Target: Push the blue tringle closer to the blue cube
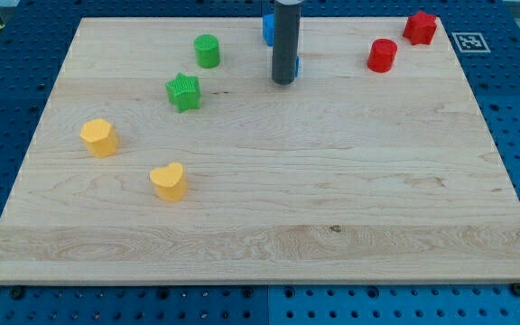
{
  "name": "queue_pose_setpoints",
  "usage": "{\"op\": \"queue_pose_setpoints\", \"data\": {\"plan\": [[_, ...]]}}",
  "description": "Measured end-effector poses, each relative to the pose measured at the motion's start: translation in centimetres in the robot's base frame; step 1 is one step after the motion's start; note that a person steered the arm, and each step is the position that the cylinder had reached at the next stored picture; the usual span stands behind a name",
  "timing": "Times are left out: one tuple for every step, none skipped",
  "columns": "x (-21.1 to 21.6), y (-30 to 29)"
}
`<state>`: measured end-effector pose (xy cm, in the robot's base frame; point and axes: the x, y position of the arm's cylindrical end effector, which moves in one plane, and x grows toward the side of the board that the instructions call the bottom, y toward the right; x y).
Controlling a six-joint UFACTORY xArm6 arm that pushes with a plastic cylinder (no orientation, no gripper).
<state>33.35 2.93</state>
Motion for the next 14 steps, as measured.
{"op": "queue_pose_setpoints", "data": {"plan": [[0.3,0.0],[0.3,-0.1],[-1.1,-0.2],[-1.2,-0.7],[-2.0,-2.2],[-1.1,-1.9],[-1.0,-1.1],[-2.4,-1.1],[-3.0,-1.1],[-3.4,-1.1],[-3.6,-1.1],[0.0,-0.1],[-0.2,3.2],[-3.2,2.8]]}}
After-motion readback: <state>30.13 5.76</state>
